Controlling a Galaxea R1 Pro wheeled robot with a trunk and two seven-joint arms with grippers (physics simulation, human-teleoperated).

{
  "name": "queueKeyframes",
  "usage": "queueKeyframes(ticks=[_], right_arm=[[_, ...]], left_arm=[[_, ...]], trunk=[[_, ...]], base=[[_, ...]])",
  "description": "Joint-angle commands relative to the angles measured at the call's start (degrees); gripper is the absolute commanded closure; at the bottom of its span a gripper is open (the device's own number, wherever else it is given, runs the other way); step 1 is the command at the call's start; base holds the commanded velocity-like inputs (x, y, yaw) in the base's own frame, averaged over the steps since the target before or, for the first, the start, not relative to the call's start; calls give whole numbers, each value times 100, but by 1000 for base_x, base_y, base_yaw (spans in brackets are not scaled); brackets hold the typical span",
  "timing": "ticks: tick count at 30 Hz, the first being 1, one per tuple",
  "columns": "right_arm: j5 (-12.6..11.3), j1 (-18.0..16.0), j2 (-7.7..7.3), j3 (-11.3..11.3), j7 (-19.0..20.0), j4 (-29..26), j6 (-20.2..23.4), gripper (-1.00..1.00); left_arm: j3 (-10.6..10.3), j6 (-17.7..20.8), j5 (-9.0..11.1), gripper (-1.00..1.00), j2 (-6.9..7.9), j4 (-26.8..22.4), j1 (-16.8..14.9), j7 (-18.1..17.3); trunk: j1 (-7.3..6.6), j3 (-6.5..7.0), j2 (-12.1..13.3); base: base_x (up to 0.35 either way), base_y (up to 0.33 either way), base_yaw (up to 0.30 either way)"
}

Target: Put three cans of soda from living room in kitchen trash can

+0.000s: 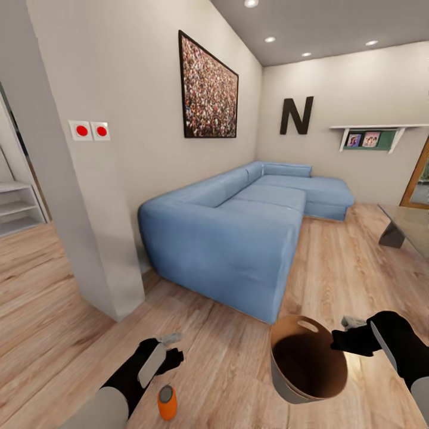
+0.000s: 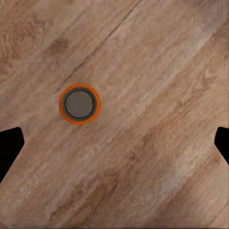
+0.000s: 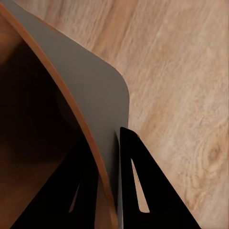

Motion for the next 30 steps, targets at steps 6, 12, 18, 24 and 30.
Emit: queueKeyframes(ticks=[6, 12, 18, 24, 30], right_arm=[[-164, -6, -3, 0, 38, -31, 41, 100], [-169, -6, -53, 1, 74, -87, 41, 100], [-140, -4, -266, 22, 774, -141, 41, 100], [-115, -8, -298, 31, 864, -144, 41, 100], [-95, -15, -300, 41, 870, -144, 41, 100]], left_arm=[[72, -51, -36, -100, 273, 656, -295, -493], [85, -59, -48, -100, 440, 790, -401, -574], [104, -9, 1, -100, 519, 917, -725, -608], [89, -192, 3, -100, 521, 1094, -807, -618], [84, -295, -47, -100, 535, 1453, -816, -422]], trunk=[[132, -108, -243], [264, -215, -483], [337, -336, -607], [352, -469, -615], [368, -602, -623]], base=[[0, 0, -9], [0, 0, -2], [0, 0, -205], [0, 0, -125], [0, 0, -13]])
